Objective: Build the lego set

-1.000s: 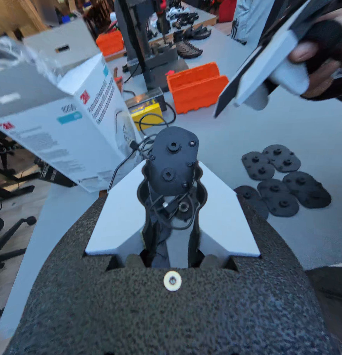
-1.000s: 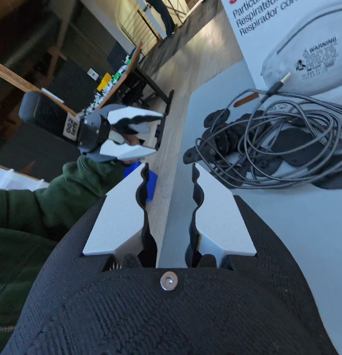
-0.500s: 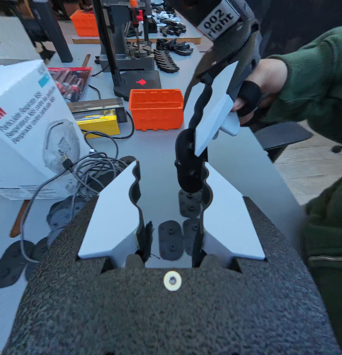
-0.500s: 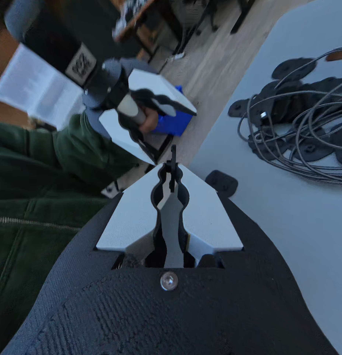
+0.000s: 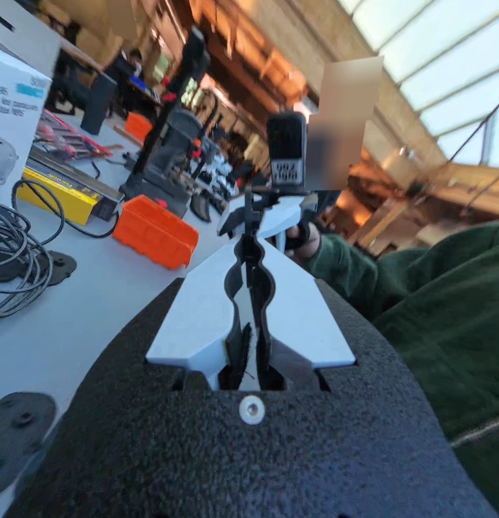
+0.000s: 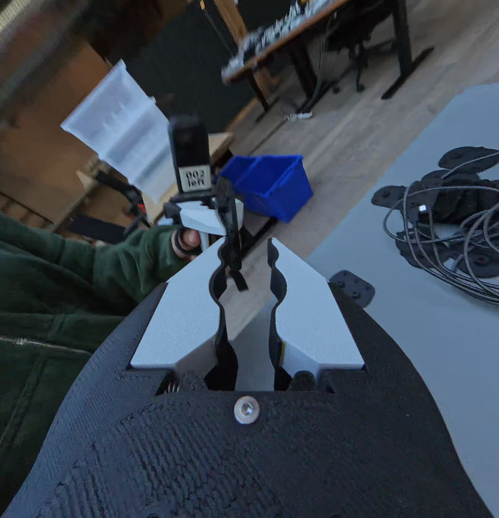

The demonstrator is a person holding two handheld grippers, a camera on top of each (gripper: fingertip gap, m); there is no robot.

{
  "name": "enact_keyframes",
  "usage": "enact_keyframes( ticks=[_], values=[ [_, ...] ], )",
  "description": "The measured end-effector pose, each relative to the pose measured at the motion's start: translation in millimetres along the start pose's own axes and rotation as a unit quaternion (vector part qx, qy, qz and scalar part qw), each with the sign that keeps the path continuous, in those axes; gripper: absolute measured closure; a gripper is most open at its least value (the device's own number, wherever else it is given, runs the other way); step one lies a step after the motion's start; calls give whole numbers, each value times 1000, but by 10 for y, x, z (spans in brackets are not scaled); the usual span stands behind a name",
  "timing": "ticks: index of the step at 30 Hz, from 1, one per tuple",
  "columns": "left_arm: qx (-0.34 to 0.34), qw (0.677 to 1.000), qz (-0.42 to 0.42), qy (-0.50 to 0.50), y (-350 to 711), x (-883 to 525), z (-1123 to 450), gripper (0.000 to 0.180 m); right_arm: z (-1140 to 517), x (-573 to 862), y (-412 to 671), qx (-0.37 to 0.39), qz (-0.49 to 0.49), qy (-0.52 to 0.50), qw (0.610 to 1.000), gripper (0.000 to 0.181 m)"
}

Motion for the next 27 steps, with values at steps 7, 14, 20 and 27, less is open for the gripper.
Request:
enact_keyframes(
  ticks=[7,14,20,27],
  values=[
    [184,978,100,-7,-159,66,32,180,-138,-77,-214,117,-106,120,980,177],
    [148,979,76,116,-223,-13,219,162,-72,208,-166,31,-56,70,995,180],
    [132,967,75,202,-414,-51,697,165,-164,1261,-410,-217,-110,3,970,180],
    [110,955,107,252,-740,21,932,170,-504,1867,-663,-397,-146,38,905,180]
  ],
)
Point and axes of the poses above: each gripper's, where its closed fingertips meet, z back along the fingers, y out of its top, x = y × z across the jaws, the point moved 8 cm from there along z, back along the fingers, and after that the axes turned 3 degrees about -x, right-handed, at the moved point
